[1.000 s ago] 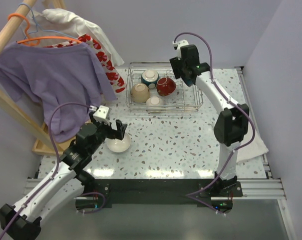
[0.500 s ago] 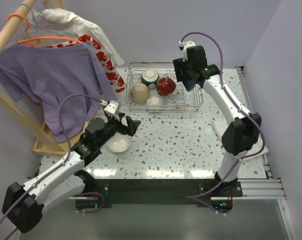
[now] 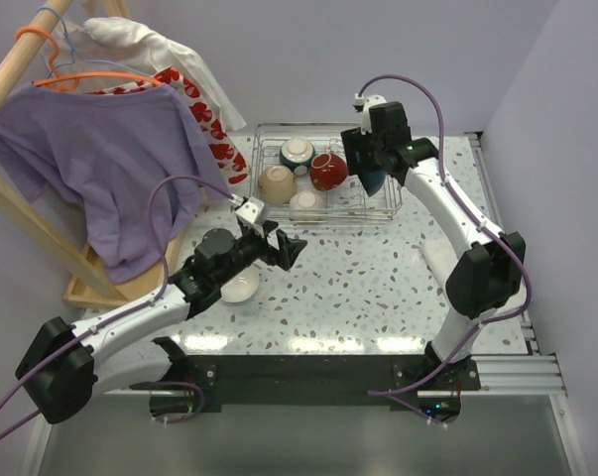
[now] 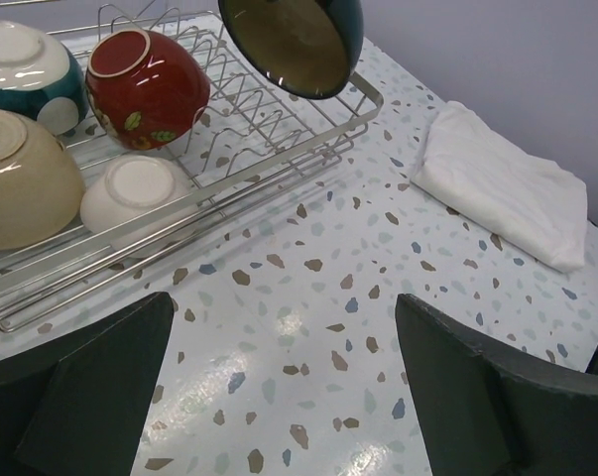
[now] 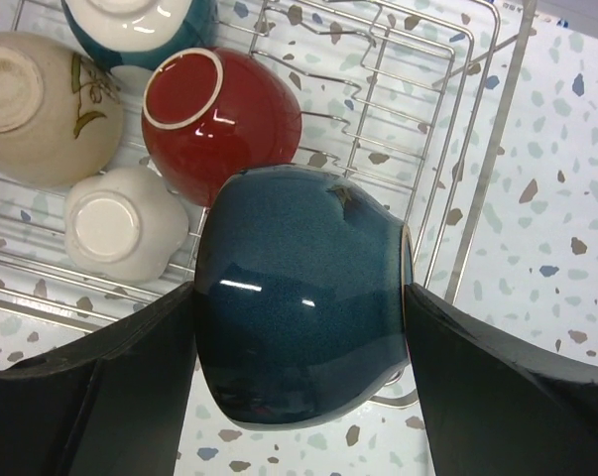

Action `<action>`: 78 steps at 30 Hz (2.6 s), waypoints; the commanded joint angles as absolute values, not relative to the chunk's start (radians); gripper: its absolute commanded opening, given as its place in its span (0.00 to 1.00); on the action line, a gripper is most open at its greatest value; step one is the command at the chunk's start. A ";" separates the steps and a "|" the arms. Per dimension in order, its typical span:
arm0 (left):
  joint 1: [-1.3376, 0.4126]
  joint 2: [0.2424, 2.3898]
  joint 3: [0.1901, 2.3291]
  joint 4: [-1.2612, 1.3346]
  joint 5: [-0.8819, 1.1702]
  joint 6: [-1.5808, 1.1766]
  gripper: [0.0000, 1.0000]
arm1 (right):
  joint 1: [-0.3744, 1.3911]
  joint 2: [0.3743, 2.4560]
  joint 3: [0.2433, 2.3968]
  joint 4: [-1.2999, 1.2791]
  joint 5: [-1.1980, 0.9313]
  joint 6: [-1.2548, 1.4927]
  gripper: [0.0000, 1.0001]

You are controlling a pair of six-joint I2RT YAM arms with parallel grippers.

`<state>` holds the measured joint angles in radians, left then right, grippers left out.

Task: Unload the bowls from the dish rack

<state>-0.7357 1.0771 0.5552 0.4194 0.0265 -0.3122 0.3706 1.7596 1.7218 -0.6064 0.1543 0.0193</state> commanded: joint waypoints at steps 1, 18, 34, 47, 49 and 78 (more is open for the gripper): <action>-0.741 1.046 0.583 0.476 0.008 -0.322 1.00 | 0.374 1.720 1.738 -0.480 0.172 0.006 0.00; -0.744 1.265 0.590 0.837 0.052 -0.279 1.00 | 0.377 1.657 1.753 -0.532 0.133 0.124 0.00; -0.773 1.770 0.966 1.101 0.192 -0.305 0.95 | 0.383 1.566 1.648 -0.505 0.055 0.179 0.00; -0.792 1.950 1.115 1.141 0.107 -0.321 0.72 | 0.385 1.517 1.595 -0.474 0.002 0.236 0.00; -0.796 1.950 1.115 1.147 0.104 -0.322 0.66 | 0.385 1.511 1.592 -0.471 -0.025 0.241 0.00; -0.818 1.470 0.796 0.821 0.155 -0.173 0.00 | 0.385 1.218 1.358 -0.345 -0.118 0.374 0.99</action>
<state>-0.8364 1.5845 0.8062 0.9257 0.1902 -0.2165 0.4038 1.3022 1.3659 -0.4461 -0.1154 0.3592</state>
